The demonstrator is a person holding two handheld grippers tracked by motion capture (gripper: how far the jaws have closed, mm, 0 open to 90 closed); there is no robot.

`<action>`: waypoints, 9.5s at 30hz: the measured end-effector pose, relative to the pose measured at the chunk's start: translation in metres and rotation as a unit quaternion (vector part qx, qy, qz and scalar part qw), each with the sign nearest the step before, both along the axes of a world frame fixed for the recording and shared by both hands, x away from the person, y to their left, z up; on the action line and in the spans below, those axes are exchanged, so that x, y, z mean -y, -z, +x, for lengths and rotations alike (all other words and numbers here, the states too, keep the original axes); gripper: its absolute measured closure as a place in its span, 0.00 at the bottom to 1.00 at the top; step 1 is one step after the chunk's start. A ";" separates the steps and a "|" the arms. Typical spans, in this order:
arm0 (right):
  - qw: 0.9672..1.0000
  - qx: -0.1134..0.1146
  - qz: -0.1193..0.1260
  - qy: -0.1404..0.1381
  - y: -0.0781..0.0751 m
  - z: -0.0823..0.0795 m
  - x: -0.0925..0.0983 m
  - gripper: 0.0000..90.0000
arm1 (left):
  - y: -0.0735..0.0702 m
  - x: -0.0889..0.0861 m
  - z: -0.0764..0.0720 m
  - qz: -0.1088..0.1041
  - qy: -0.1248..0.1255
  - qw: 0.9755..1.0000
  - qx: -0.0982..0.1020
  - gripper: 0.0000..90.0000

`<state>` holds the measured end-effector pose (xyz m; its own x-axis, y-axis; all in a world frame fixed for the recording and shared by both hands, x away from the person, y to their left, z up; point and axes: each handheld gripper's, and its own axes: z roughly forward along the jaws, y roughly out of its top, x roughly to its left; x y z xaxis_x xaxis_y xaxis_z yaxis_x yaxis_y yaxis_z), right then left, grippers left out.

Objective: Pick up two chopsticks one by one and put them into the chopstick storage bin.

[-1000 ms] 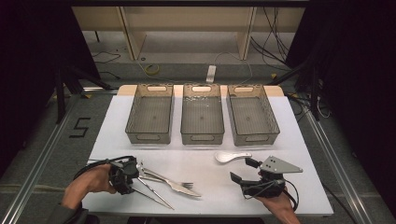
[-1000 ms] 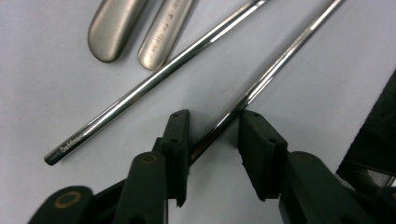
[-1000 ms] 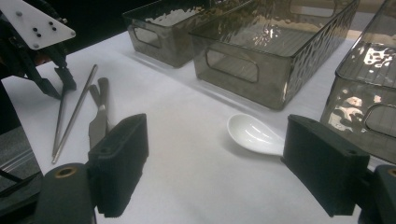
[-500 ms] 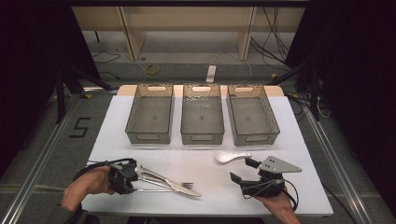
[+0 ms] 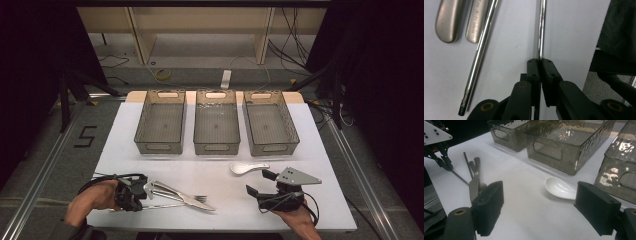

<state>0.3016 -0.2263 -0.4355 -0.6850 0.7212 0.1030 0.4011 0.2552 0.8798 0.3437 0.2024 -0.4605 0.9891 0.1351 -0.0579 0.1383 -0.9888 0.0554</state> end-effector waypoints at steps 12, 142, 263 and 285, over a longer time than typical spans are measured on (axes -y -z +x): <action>1.000 -0.002 -0.003 0.004 0.001 0.001 0.001 0.27 | -0.011 -0.010 -0.002 -0.009 -0.007 1.000 -0.019 0.94; 1.000 -0.010 0.009 0.010 0.002 0.004 0.003 0.27 | -0.102 -0.031 0.170 -0.267 -0.421 0.838 0.223 0.94; 1.000 -0.017 0.001 0.001 0.003 0.003 0.000 0.27 | 0.000 -0.006 0.009 -0.022 -0.088 0.995 0.030 0.84; 1.000 -0.022 -0.002 0.004 0.004 0.004 0.000 0.27 | -0.006 -0.003 -0.011 -0.046 -0.020 0.999 -0.004 0.94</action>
<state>0.3056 -0.2266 -0.4392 -0.6743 0.7268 0.1305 0.4416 0.2553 0.8601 0.3328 0.2059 -0.4541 0.9825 0.1678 -0.0806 0.1781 -0.9733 0.1448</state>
